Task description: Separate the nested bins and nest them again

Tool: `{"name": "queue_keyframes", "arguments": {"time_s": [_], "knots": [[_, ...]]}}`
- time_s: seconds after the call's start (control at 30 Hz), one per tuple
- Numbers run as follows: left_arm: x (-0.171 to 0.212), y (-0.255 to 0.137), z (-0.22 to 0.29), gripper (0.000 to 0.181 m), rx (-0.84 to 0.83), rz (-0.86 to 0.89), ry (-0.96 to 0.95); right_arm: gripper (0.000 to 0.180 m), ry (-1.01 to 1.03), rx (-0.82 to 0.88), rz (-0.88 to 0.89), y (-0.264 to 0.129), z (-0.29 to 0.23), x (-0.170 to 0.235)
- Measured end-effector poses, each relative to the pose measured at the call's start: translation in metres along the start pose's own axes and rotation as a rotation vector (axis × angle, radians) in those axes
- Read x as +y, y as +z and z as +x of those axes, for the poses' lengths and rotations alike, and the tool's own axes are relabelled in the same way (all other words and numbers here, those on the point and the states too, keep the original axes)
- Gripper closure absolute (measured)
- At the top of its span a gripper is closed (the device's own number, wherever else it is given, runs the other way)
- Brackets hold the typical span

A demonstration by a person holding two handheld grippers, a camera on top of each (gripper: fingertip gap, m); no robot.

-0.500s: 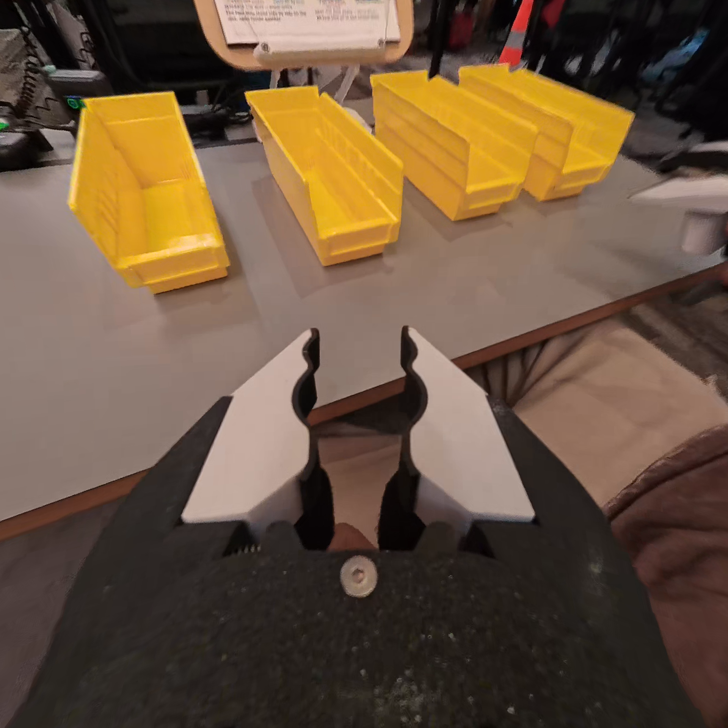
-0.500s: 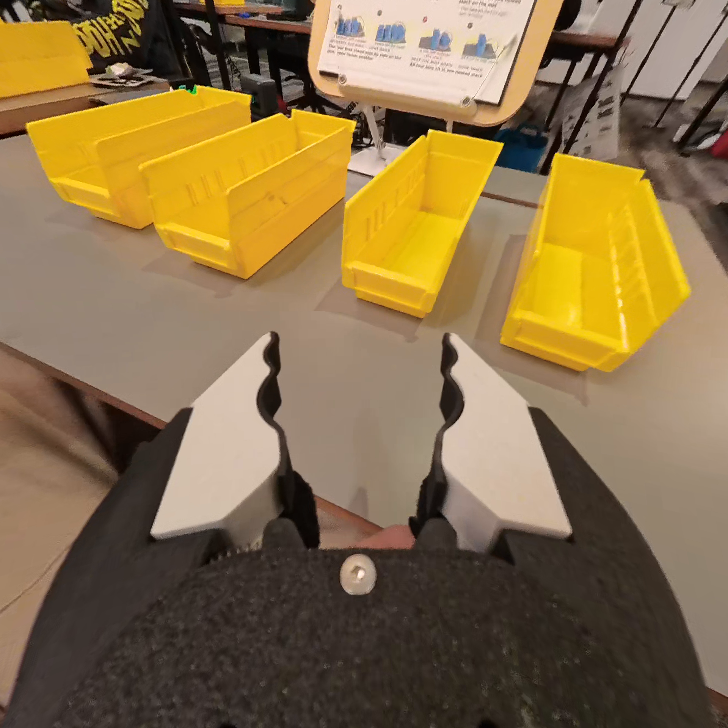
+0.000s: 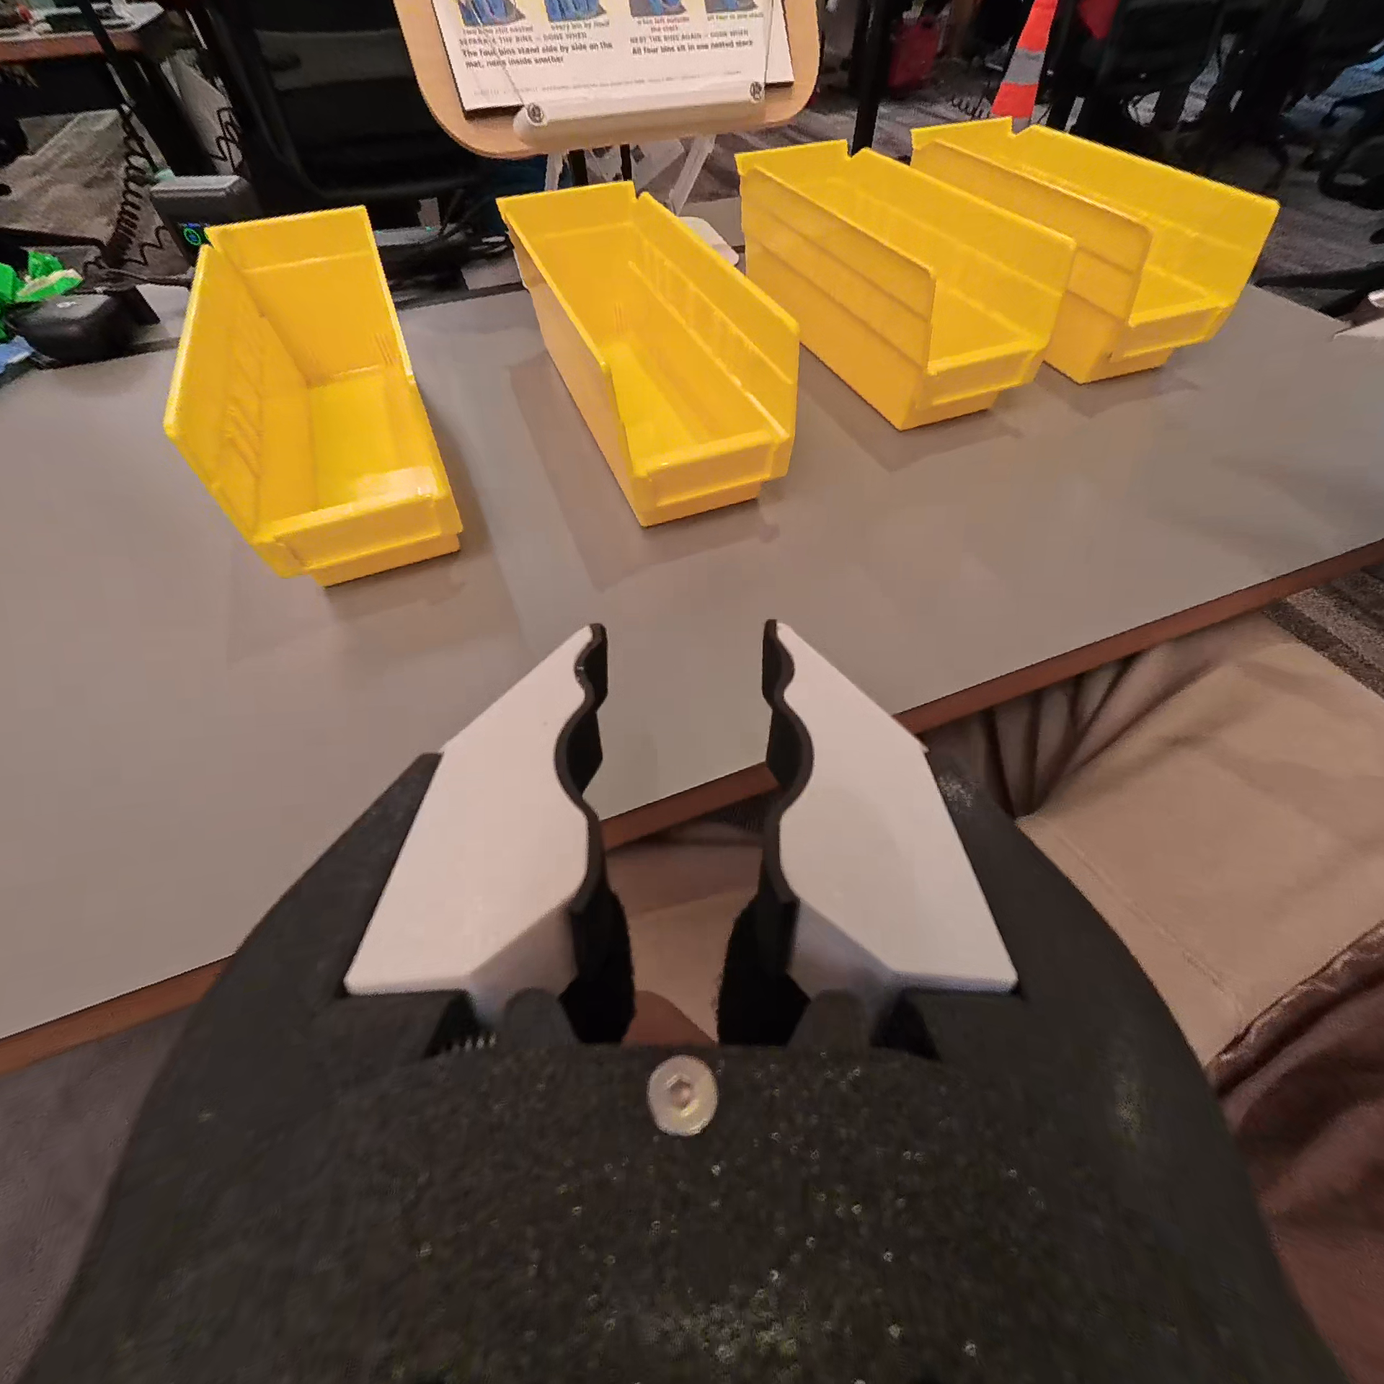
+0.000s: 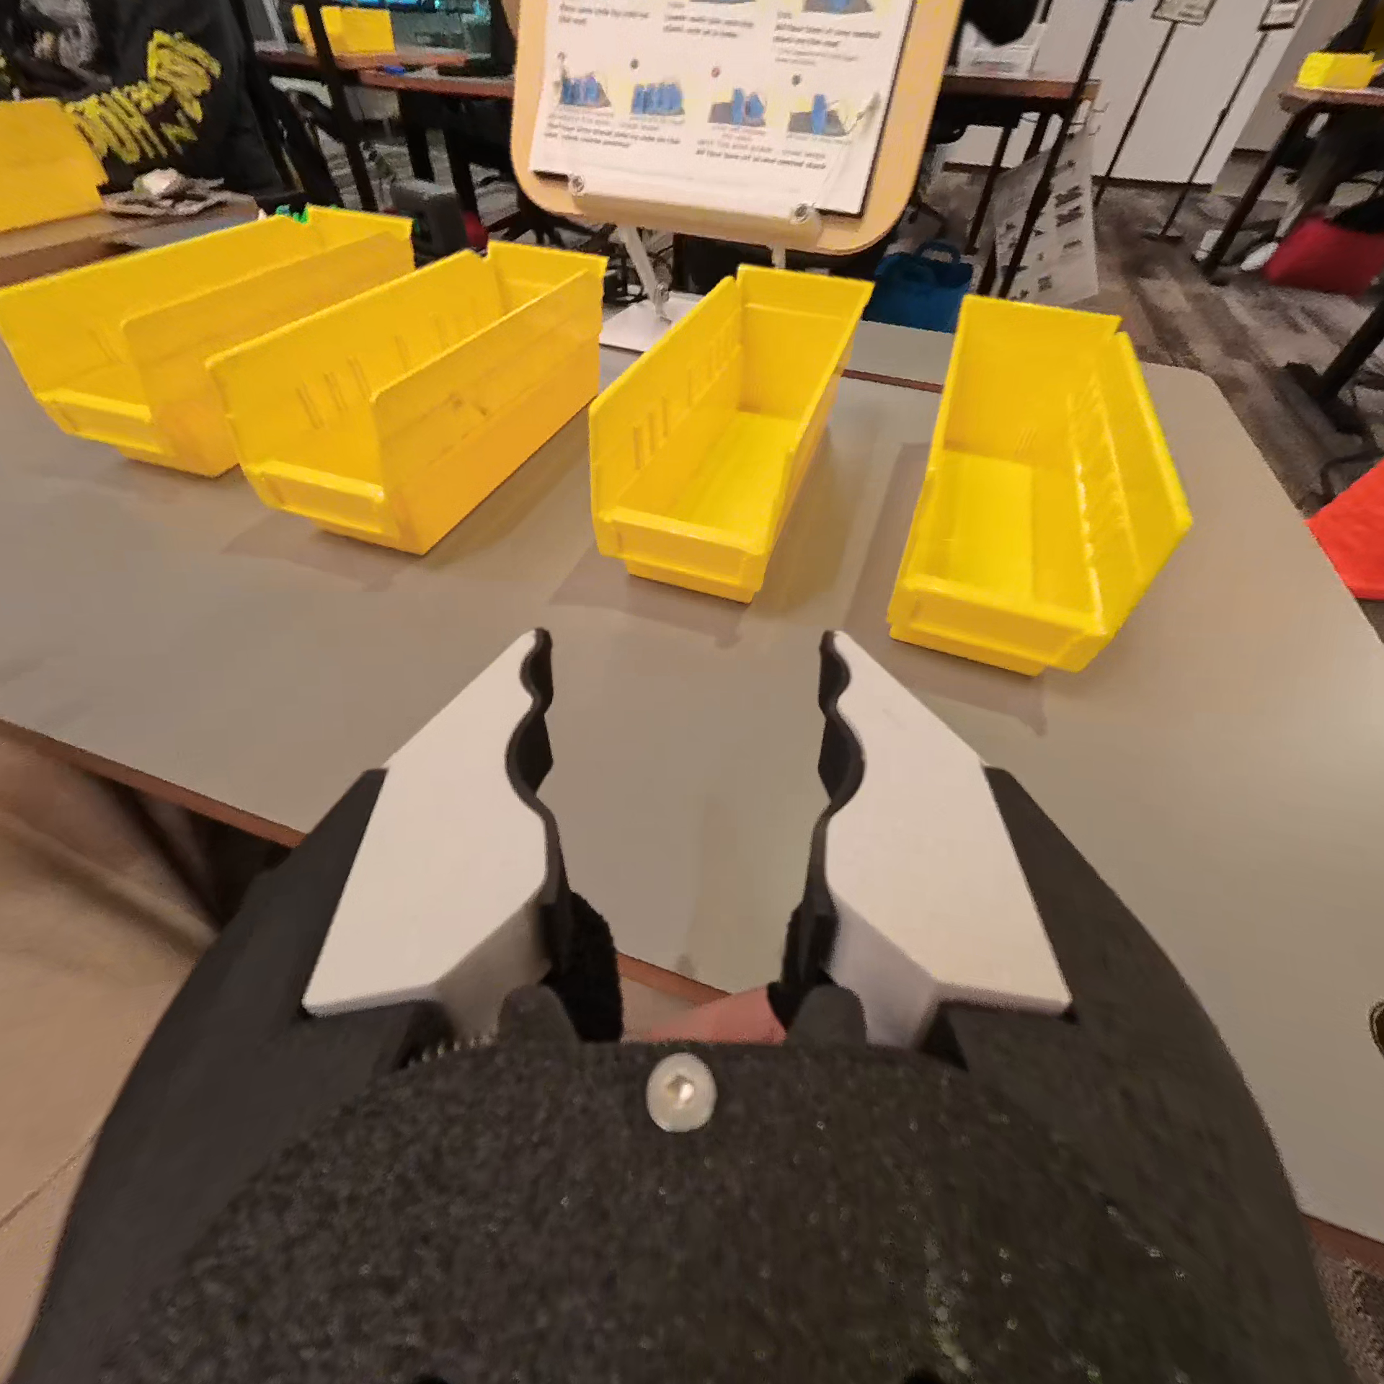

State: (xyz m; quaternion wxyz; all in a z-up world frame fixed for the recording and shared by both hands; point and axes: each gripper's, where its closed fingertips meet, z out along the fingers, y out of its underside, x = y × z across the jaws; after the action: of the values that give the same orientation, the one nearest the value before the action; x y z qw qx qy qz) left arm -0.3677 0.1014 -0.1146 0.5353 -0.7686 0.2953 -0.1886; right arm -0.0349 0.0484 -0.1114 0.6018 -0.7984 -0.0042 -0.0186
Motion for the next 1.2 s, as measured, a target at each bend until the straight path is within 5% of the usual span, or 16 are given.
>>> {"name": "queue_keyframes", "arguments": {"time_s": [0.73, 1.1, 1.2], "knots": [[0.012, -0.005, -0.008, 0.143, -0.028, -0.037, -0.010, 0.125, -0.033, -0.071, -0.118, 0.015, -0.022, 0.021], [0.014, -0.003, -0.007, 0.143, -0.029, -0.052, -0.011, 0.115, -0.037, -0.083, -0.170, 0.019, -0.027, 0.033], [0.015, -0.003, -0.006, 0.143, -0.028, -0.052, -0.011, 0.131, -0.046, -0.133, -0.171, 0.020, -0.036, 0.035]]}}
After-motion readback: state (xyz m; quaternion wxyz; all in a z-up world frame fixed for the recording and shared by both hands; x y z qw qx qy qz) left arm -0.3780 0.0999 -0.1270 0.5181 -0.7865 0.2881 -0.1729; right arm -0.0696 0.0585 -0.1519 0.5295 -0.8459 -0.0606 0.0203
